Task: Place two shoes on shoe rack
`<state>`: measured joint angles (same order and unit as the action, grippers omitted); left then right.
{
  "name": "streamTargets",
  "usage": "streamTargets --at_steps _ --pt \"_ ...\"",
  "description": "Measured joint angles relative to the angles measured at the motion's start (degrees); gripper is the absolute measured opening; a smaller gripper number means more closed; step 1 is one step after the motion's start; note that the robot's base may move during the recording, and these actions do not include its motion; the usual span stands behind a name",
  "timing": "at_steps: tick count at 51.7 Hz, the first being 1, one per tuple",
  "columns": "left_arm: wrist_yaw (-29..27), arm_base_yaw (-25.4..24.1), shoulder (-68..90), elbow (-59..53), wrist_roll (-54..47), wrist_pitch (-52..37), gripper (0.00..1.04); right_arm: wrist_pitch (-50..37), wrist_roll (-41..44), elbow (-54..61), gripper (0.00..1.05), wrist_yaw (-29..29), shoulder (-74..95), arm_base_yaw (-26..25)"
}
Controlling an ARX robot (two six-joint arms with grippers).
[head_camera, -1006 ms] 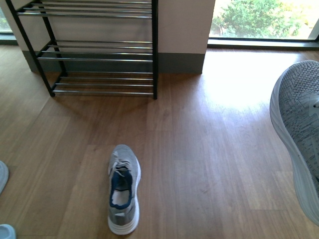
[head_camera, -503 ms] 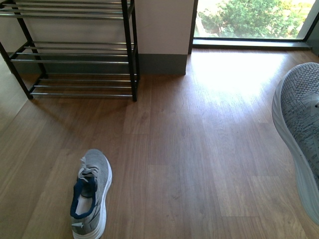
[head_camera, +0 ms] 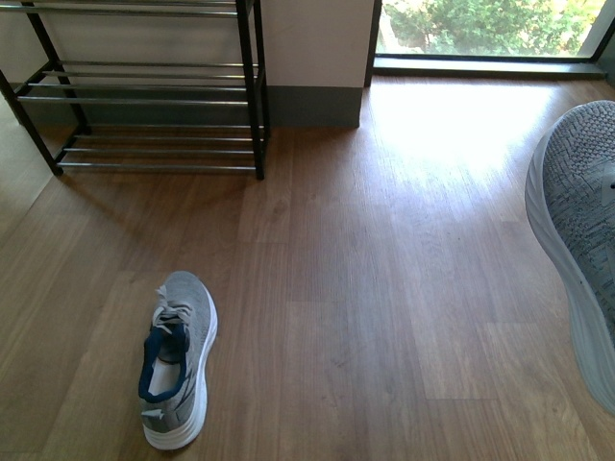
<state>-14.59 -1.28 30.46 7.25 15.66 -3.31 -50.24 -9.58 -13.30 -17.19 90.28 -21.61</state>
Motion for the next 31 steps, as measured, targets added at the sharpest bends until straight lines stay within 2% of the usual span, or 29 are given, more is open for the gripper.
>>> streamTargets --at_steps 3,11,22,31 --pt "4.8 -3.0 10.4 1.8 -0.5 -6.7 0.95 0.0 0.0 0.0 0.01 0.0 0.0 0.0" --pt "10.7 -7.4 31.6 7.6 -5.0 -18.4 0.95 0.0 0.0 0.0 0.01 0.0 0.0 0.0" --pt "17.5 -9.0 55.5 15.7 -10.4 -24.6 0.95 0.0 0.0 0.0 0.01 0.0 0.0 0.0" --pt "20.1 -8.2 70.7 21.2 -14.0 -28.5 0.95 0.0 0.0 0.0 0.01 0.0 0.0 0.0"
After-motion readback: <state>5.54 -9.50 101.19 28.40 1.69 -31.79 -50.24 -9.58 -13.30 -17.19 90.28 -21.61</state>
